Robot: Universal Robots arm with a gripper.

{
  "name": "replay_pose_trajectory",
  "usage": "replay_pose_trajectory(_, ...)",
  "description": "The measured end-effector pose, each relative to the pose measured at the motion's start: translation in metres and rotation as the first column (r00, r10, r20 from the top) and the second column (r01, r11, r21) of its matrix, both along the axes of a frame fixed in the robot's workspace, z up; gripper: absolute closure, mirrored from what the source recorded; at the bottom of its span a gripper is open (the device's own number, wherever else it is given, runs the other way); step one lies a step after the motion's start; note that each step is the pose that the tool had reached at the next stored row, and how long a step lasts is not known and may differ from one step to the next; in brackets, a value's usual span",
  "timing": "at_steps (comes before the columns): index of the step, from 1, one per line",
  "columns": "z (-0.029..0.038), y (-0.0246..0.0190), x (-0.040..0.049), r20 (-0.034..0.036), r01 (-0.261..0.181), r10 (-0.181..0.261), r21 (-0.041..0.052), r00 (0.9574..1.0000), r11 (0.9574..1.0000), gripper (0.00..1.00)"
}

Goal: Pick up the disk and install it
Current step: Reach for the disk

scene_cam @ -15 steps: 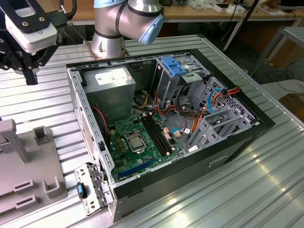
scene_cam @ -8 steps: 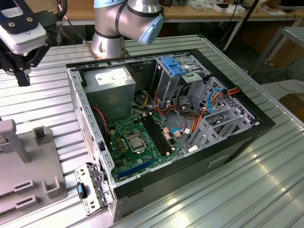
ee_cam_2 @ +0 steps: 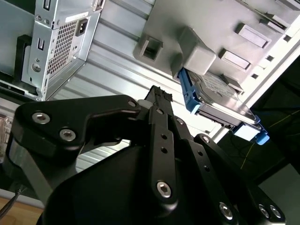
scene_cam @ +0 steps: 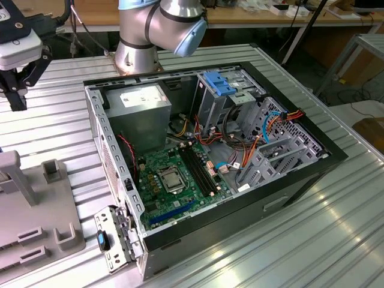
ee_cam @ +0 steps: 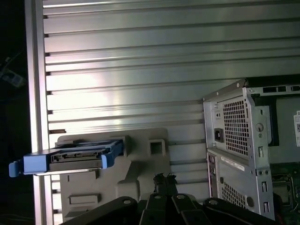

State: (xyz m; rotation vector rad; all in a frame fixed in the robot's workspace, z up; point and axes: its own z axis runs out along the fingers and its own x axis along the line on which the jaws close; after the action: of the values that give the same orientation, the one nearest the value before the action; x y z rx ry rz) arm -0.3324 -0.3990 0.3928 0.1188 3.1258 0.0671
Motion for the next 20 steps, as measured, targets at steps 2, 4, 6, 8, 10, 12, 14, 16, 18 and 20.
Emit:
replay_pose_trajectory(2,-0.0001,0.0,-0.0073,-0.0003,0.0,0.0,0.0001,1.0,1.0,0.89)
replay_pose_trajectory(4,-0.0001,0.0,-0.0205,-0.0006,0.0,0.0,0.0,1.0,1.0,0.89)
replay_pose_trajectory(6,-0.0003,0.0,-0.0286,-0.0006,0.0,0.0,0.0001,1.0,1.0,0.89)
replay_pose_trajectory(8,-0.0002,0.0002,-0.0382,-0.0009,0.0,0.0,0.0,1.0,1.0,0.89)
replay_pose_trajectory(10,-0.0004,0.0006,-0.0488,-0.0015,0.0,0.0,0.0001,1.0,1.0,0.89)
replay_pose_trajectory(12,-0.0006,0.0008,-0.058,-0.0023,0.0,0.0,0.0,1.0,1.0,0.89)
replay_pose_trajectory(14,-0.0011,0.0008,-0.0662,-0.0029,-0.001,0.001,0.0001,1.0,1.0,0.89)
replay_pose_trajectory(16,-0.0015,0.0009,-0.0735,-0.0034,-0.003,0.003,0.0,1.0,1.0,0.89)
replay_pose_trajectory(18,-0.0026,0.0009,-0.0782,-0.0033,-0.009,0.009,0.0001,1.0,1.0,0.89)
replay_pose_trajectory(20,-0.0036,0.001,-0.0807,-0.0034,-0.019,0.019,0.0001,0.9998,0.9998,0.89)
